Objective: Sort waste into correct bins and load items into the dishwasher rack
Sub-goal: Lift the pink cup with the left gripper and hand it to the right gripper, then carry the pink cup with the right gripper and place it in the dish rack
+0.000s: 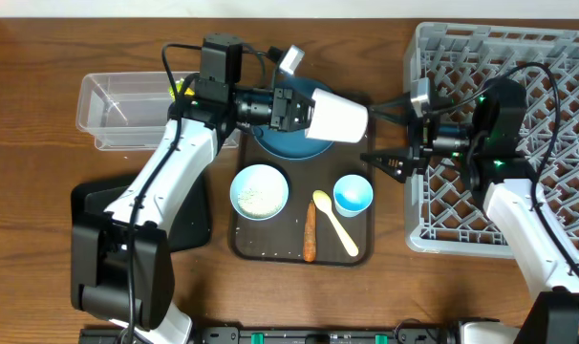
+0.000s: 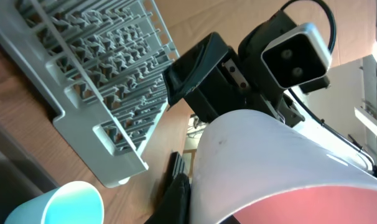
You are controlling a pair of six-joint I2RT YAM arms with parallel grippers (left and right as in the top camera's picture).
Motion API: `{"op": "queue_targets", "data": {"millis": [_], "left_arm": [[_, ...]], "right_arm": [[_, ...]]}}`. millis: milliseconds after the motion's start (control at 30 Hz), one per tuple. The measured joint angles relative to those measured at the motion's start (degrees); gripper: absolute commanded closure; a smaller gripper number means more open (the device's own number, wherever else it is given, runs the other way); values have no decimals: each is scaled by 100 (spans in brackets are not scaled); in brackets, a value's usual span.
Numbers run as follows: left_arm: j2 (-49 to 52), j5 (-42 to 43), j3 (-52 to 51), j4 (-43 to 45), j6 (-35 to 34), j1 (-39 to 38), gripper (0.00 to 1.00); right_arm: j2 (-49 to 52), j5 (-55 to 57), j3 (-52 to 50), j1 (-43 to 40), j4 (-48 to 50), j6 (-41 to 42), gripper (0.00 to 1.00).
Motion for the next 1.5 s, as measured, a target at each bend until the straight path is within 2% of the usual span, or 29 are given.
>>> {"op": "queue_targets", "data": {"millis": [300, 433, 533, 733, 933, 1000, 1067, 1100, 1167, 1300, 1367, 1467, 1500], "left_arm": [[0, 35, 0, 2, 0, -245, 94], [0, 37, 0, 0, 0, -262, 94], [0, 31, 0, 2, 0, -275, 94], [0, -15, 0, 2, 0, -273, 94], [0, -42, 0, 4, 11, -269, 93], [0, -57, 0, 4, 35, -269, 85], [0, -90, 0, -4, 26, -275, 83], [0, -131, 0, -11, 24, -275, 77], [0, -358, 0, -129, 59, -295, 75], [0, -1270, 13, -883, 214, -302, 73], [0, -1991, 22, -1360, 352, -297, 68], [0, -3067, 17, -1939, 551, -238, 67], [0, -3375, 15, -2068, 636, -192, 66]], "right_arm": [[0, 116, 0, 146, 678, 280, 8], [0, 116, 0, 256, 922, 457, 14], [0, 107, 0, 321, 960, 546, 24], [0, 9, 0, 323, 962, 619, 36], [0, 22, 0, 321, 957, 691, 44], [0, 28, 0, 321, 957, 691, 47], [0, 72, 0, 321, 951, 691, 51], [0, 85, 0, 321, 935, 691, 53], [0, 168, 0, 321, 850, 723, 54], [0, 713, 0, 321, 271, 988, 71], [17, 1204, -4, 321, -168, 1078, 79], [24, 1897, -4, 317, -682, 1156, 97], [24, 2175, -2, 315, -841, 1185, 99]]}}
